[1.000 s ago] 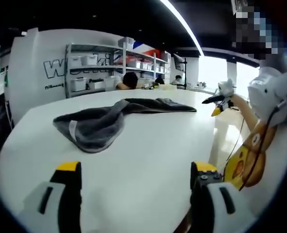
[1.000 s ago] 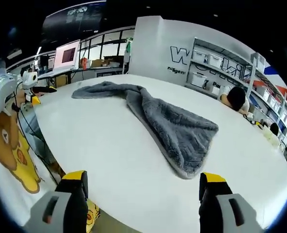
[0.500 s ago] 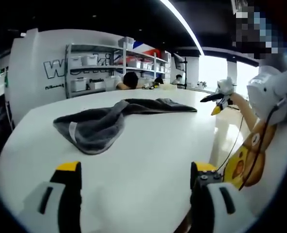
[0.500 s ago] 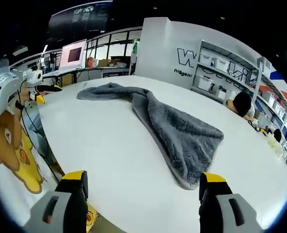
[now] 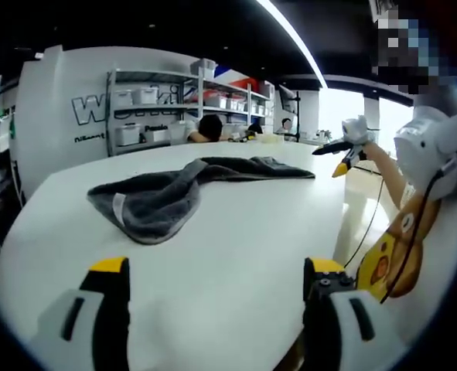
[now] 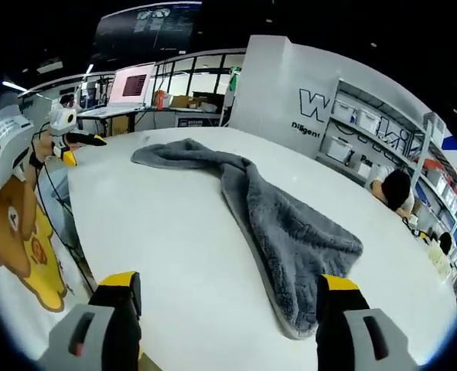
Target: Fold the towel on the table until its edges align and the towel forms a compact rectangular stack.
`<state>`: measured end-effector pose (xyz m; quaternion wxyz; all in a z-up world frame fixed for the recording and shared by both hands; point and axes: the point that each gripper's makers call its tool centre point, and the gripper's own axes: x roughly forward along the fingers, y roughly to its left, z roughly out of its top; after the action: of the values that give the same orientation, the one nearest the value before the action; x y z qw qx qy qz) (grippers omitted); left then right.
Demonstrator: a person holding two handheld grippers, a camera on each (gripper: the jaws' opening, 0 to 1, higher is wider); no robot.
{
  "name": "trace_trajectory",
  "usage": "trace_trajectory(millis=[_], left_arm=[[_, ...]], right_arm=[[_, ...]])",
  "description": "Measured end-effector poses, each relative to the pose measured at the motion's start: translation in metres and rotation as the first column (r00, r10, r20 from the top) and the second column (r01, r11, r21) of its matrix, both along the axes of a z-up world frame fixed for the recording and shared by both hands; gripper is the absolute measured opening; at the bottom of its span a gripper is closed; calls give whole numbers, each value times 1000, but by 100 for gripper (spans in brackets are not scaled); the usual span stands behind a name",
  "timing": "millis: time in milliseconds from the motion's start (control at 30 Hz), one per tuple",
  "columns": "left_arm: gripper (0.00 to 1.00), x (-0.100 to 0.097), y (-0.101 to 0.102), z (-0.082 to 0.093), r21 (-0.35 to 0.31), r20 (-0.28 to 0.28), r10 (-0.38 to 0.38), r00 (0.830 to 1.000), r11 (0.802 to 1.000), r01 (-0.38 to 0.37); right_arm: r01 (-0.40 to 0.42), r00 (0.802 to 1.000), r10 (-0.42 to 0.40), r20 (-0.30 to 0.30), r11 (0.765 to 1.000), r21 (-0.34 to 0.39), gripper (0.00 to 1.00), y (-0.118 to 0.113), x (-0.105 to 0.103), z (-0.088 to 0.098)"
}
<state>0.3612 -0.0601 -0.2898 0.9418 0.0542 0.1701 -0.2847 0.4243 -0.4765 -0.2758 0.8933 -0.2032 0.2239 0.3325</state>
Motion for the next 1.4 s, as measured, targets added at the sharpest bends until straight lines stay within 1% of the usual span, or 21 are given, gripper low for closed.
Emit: trace_trajectory(millis=[167,233,433,467,500,600,667,733,900,1067,1233,1400], left_arm=[[98,-1,0,1,-1,7,0,1000,1000,0],[98,-1,0,1,-4,9,2,1000,1000,-2],[98,-3,3,1,-2,7,10,1000,1000,-10],[98,-3,4,1,-1,5,11,1000,1000,-11],[98,-3,4,1,-1,5,11,1000,1000,-11],[98,-3,5,2,-4,8,14,1000,1000,-14],[98,-3,5,1,-2,8,12,1000,1000,-12],[98,-3,5,1,-5,7,13,1000,1000,-13],[98,-4,6,1,-8,8,16,1000,1000,-16],[98,-5,9,1,-9,8,29,1000,1000,-29],[98,-6,8,0,-10,5,30,1000,1000,-30],[98,-5,9,0,-11,4,32,999,999,-32]], right_arm=[[-40,999,41,34,999,-27,96,11,11,8],[-61,997,62,37,997,-45,96,17,14,7],[-119,992,122,43,991,-63,95,38,23,9],[-142,989,145,41,987,-75,94,45,25,10],[-145,988,149,41,986,-77,94,46,26,10],[-190,980,194,49,978,-87,93,64,34,16],[-203,977,209,53,975,-92,92,71,37,19],[-236,968,243,62,966,-106,90,82,40,22],[-265,960,273,62,958,-112,89,97,47,24],[-285,954,294,60,951,-116,88,108,54,24],[-309,947,317,57,943,-125,88,118,60,24],[-317,943,327,61,939,-131,85,127,71,28]])
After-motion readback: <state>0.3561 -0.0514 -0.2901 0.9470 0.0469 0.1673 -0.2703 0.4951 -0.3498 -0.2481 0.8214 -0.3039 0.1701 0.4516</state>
